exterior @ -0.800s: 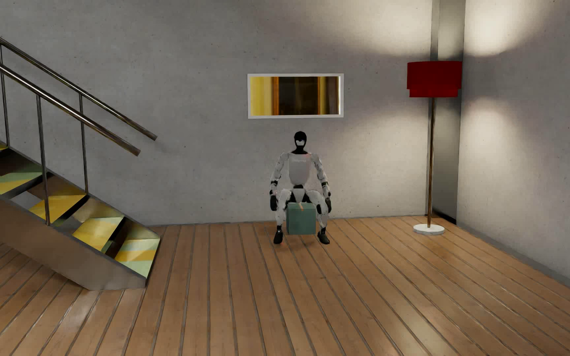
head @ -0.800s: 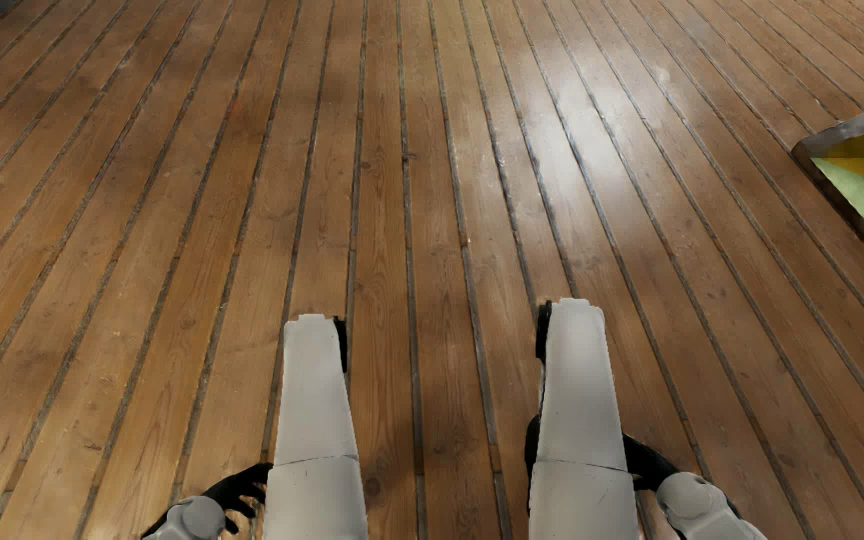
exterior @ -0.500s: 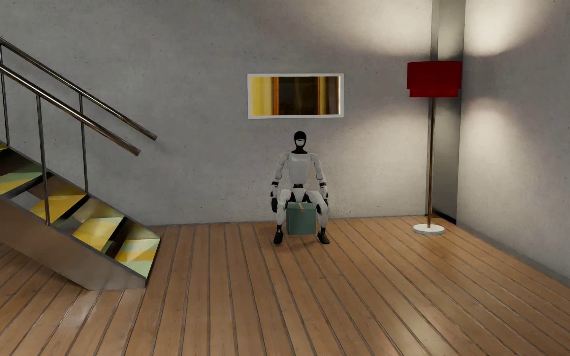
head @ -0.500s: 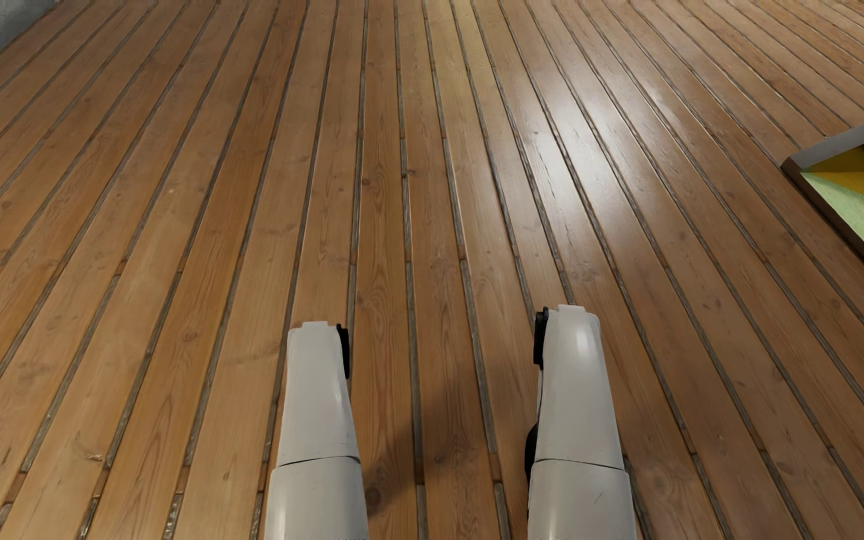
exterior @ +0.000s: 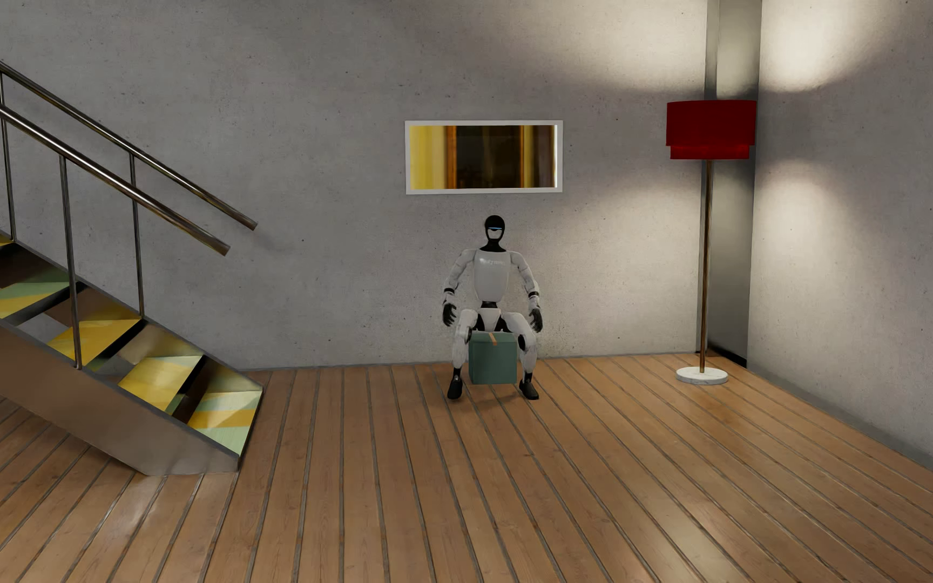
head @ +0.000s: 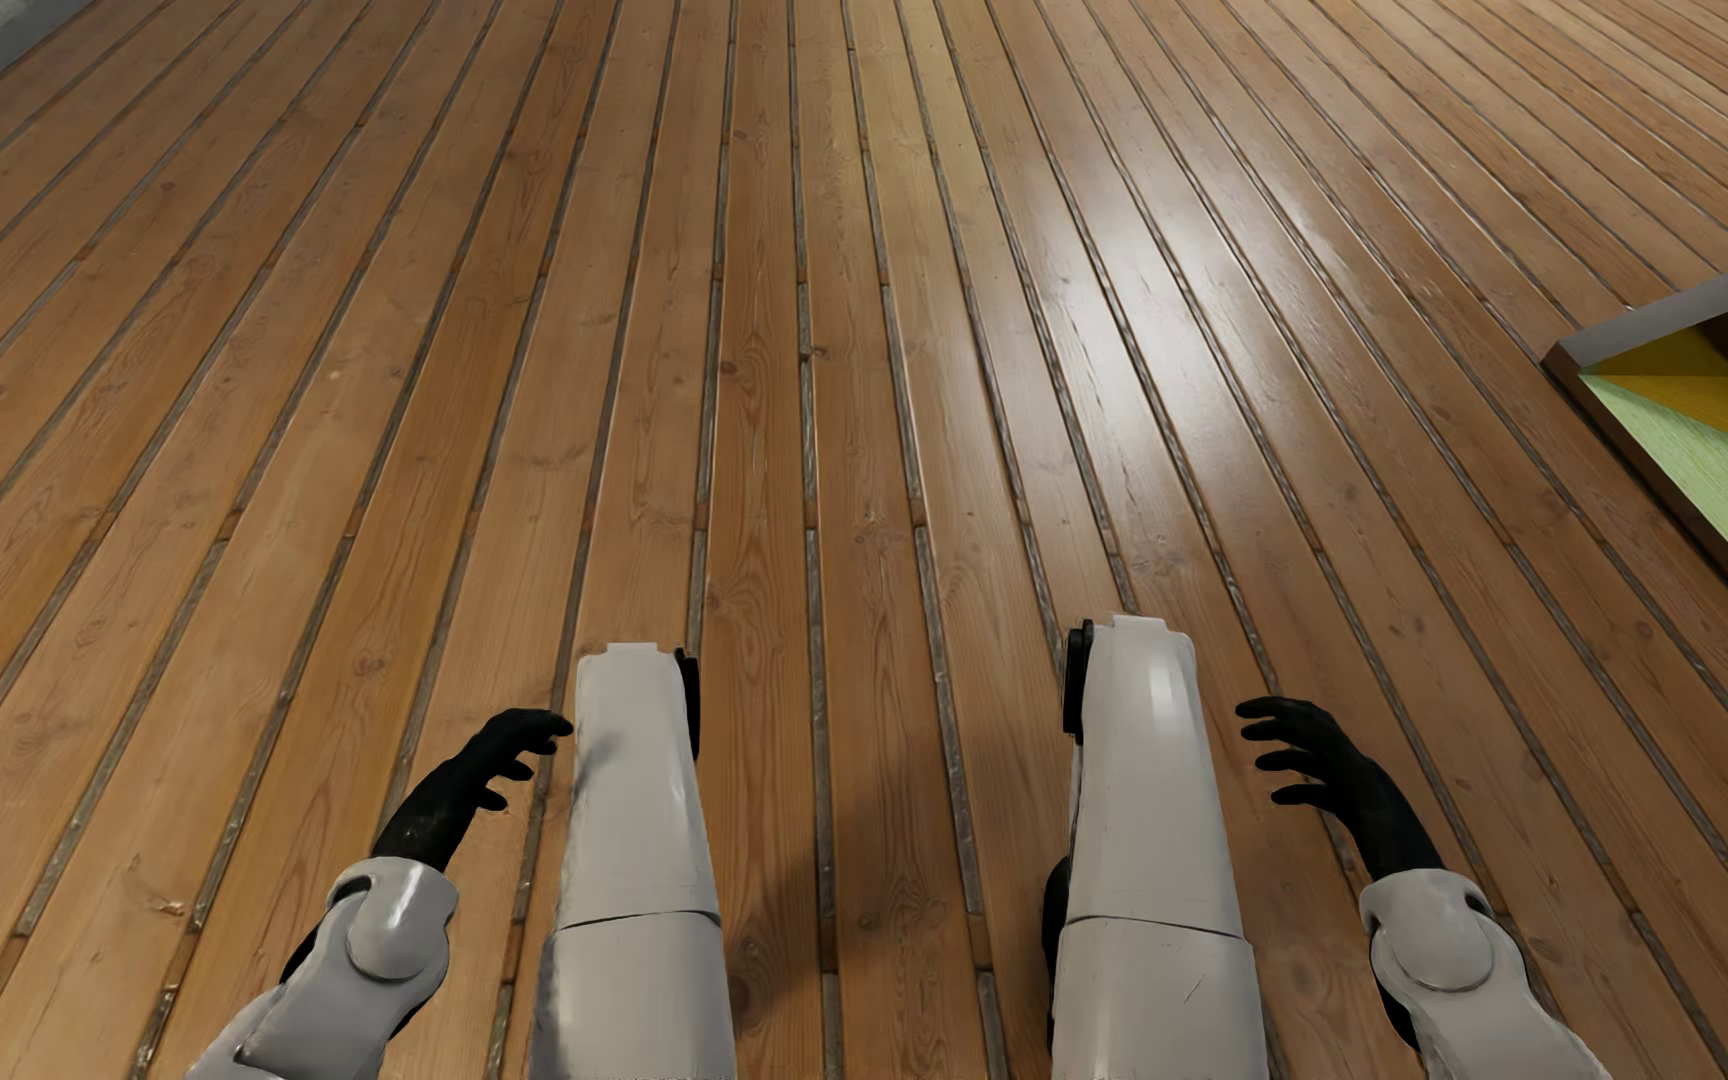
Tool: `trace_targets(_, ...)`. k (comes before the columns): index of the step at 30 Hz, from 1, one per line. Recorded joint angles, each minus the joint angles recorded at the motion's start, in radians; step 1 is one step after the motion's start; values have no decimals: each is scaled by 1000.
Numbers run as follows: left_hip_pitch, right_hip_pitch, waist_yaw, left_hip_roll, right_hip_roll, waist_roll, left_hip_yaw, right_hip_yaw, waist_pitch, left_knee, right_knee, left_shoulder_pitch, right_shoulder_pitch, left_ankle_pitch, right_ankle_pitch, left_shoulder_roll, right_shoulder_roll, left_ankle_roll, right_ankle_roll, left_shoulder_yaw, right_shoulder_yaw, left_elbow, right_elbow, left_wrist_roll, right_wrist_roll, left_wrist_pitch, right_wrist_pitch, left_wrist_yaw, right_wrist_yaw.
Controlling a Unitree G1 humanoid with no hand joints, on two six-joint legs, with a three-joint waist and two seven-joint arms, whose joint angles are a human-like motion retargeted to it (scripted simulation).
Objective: Get up from the box
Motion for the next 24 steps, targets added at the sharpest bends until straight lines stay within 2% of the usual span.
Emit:
trace_targets(2, -6, -16, 0, -7, -12, -1, -4, -1, 13, 7, 6, -139, -86, -28, 17, 82, -80, 9, 11, -114, 49, -130, -165, 57, -1, -47, -44, 61, -62)
trace_targets(3, -11, -22, 0, -11, -17, 2, -4, -4, 21, 8, 7, -216, -134, -34, 24, 133, -128, 13, 18, -186, 78, -195, -240, 84, -15, -29, -37, 53, -41)
trace_targets(4, -20, -33, 3, -6, -16, -1, -5, -4, 32, 9, 9, -324, -213, -31, 25, 167, -171, 8, 16, -277, 146, -221, -277, 130, -46, -87, -83, 36, -36)
trace_targets(5, -30, -41, 3, -2, -16, -1, -8, -5, 47, 8, 10, -430, -296, -16, 22, 199, -219, -1, 18, -373, 217, -250, -319, 163, -80, -105, -84, -15, 23)
trace_targets(7, -68, -67, 2, 3, -18, 2, -17, -8, 83, 4, 9, -637, -487, 31, 11, 236, -303, -20, 22, -566, 384, -284, -389, 191, -137, -123, -102, -146, 164)
trace_targets(9, -123, -113, 2, 10, -21, 7, -24, -7, 128, 6, 9, -809, -682, 43, -3, 252, -360, -37, 30, -715, 547, -304, -436, 232, -168, -157, -126, -244, 308)
trace_targets(10, -158, -145, 3, 14, -25, 9, -29, -3, 149, 7, 11, -878, -761, 46, -10, 256, -378, -50, 36, -780, 618, -306, -433, 245, -151, -175, -128, -230, 281)
trace_targets(12, -235, -219, 1, 14, -39, 15, -36, 7, 200, 13, 22, -970, -876, 44, -21, 269, -418, -70, 52, -867, 684, -324, -465, 240, -125, -190, -166, -40, 159)
trace_targets(14, -317, -305, 2, 16, -43, 21, -47, 23, 245, 23, 38, -1023, -947, 31, -40, 326, -461, -91, 64, -879, 722, -409, -526, 201, -87, -204, -188, 76, 41)
trace_targets(17, -433, -430, -1, 13, -34, 34, -50, 41, 288, 25, 48, -1060, -1026, 1, -73, 403, -530, -107, 67, -874, 755, -496, -633, 188, -62, -239, -227, 205, -62)
trace_targets(20, -483, -490, -7, -4, -8, 36, -50, 46, 311, 1, 28, -1102, -1080, -27, -111, 433, -537, -99, 49, -884, 772, -543, -677, 190, -62, -249, -234, 227, -76)
trace_targets(24, -446, -437, -8, -24, 25, 37, -34, 22, 299, -104, -80, -1046, -1032, -40, -143, 385, -468, -61, 22, -833, 730, -482, -610, 216, -102, -241, -222, 182, -50)
